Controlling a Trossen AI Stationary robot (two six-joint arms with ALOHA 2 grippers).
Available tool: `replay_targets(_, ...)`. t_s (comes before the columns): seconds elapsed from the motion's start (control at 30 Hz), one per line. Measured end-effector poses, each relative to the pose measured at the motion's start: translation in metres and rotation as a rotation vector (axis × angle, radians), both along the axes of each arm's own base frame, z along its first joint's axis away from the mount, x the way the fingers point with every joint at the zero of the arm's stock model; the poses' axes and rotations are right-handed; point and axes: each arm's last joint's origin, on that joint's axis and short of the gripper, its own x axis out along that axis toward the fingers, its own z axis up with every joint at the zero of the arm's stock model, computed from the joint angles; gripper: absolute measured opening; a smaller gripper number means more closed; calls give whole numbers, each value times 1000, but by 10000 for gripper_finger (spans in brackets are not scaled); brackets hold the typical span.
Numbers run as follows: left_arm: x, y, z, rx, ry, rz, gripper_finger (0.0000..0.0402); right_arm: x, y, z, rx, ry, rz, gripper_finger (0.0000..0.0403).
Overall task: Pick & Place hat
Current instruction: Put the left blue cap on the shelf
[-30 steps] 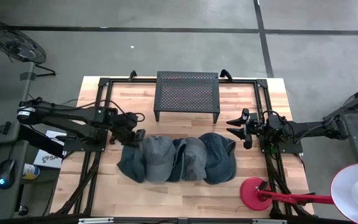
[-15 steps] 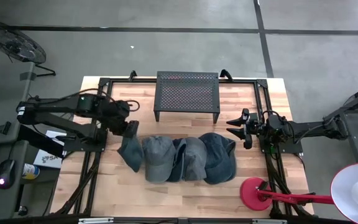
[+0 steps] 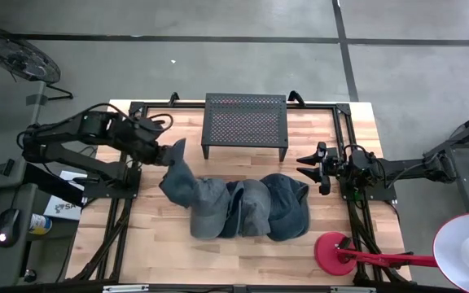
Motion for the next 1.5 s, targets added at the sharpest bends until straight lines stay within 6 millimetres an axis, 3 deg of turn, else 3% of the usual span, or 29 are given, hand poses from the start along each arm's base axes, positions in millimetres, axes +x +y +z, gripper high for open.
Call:
replay_targets(0.3, 9, 0, 9, 40, -134, -41, 7, 0, 0, 0, 9, -5, 0, 167)
replay_targets(0.57, 15, 1, 16, 118, -233, -76, 7, 0, 0, 3, 261, -56, 1, 167)
replay_targets(0.8, 19, 1, 23, 209, -316, -108, 7, 0, -1, 3, 317, -68, -37, 167)
replay_targets(1.17, 38, 5, 36, 514, -451, -137, 7, -1, -2, 12, 511, -195, -48, 167)
replay_targets(1.5, 81, 7, 43, 927, -540, -202, 7, -4, -5, 30, 560, -417, -99, 167)
